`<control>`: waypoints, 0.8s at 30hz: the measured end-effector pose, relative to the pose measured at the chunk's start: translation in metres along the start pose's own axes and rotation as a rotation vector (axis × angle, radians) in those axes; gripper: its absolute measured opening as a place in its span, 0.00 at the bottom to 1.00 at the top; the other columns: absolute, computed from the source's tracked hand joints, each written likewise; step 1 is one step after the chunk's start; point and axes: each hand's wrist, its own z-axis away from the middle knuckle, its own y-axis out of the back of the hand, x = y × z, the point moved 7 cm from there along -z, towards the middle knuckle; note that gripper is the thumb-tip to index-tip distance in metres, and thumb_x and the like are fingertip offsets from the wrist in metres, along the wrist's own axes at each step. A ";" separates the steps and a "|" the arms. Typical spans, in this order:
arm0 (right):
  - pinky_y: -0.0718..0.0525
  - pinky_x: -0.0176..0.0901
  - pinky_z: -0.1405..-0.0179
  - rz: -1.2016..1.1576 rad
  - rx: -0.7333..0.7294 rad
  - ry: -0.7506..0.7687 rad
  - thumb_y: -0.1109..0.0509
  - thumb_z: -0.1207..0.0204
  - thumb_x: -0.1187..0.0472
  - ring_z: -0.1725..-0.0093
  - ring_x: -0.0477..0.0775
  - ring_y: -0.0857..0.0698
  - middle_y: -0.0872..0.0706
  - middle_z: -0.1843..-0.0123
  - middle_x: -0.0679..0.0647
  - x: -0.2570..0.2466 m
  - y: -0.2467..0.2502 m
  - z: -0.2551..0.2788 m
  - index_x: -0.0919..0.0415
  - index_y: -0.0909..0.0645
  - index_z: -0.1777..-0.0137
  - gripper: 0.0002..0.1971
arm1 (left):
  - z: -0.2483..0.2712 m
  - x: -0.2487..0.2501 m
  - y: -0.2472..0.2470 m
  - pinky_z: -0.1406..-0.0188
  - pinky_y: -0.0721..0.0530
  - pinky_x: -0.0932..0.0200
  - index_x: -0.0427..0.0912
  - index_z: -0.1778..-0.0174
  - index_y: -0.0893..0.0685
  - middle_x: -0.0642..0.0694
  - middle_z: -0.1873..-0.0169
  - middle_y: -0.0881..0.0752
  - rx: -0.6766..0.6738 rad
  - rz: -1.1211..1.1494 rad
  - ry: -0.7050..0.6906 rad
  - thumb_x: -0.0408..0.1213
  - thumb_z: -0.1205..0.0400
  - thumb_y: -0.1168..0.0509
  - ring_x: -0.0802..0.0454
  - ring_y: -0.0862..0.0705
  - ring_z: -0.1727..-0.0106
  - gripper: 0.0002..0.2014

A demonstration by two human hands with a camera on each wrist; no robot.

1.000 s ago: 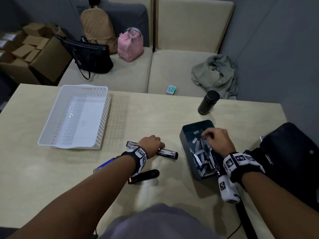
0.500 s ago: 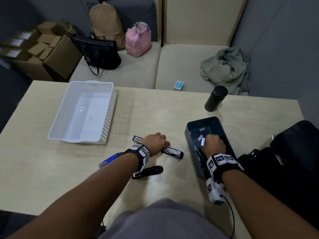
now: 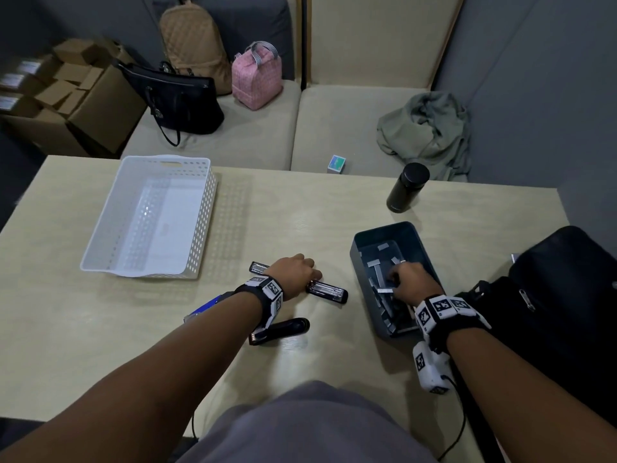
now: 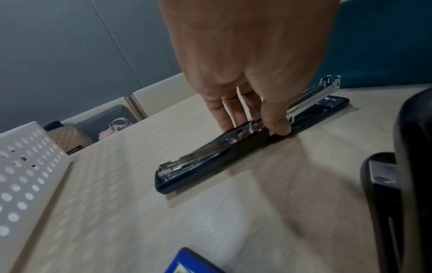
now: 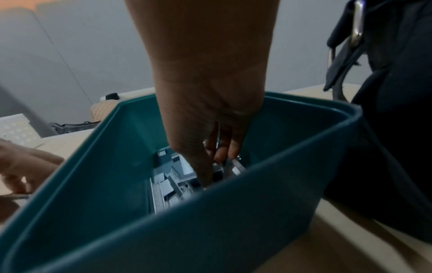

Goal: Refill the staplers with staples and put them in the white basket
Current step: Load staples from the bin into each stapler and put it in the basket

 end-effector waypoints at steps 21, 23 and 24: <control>0.16 0.43 0.40 -0.419 0.468 0.272 0.37 0.20 0.70 0.54 0.56 0.14 0.12 0.49 0.60 -0.060 0.087 0.022 0.61 0.14 0.36 0.16 | 0.017 -0.006 -0.009 0.54 0.19 0.50 0.51 0.33 0.17 0.45 0.41 0.17 0.016 0.092 0.019 0.33 0.18 0.36 0.42 0.21 0.36 0.17; 0.15 0.34 0.47 -0.520 0.391 0.297 0.36 0.19 0.70 0.61 0.48 0.16 0.14 0.53 0.55 -0.081 0.081 0.027 0.61 0.13 0.39 0.14 | 0.021 -0.009 -0.012 0.53 0.19 0.50 0.51 0.34 0.16 0.45 0.42 0.16 0.018 0.108 0.034 0.32 0.18 0.36 0.42 0.20 0.36 0.17; 0.15 0.34 0.49 -0.551 0.361 0.301 0.35 0.20 0.70 0.62 0.45 0.16 0.14 0.53 0.54 -0.093 0.076 0.030 0.62 0.12 0.41 0.13 | 0.024 -0.012 -0.013 0.54 0.19 0.50 0.51 0.35 0.16 0.45 0.42 0.16 0.022 0.112 0.041 0.32 0.19 0.36 0.42 0.20 0.36 0.17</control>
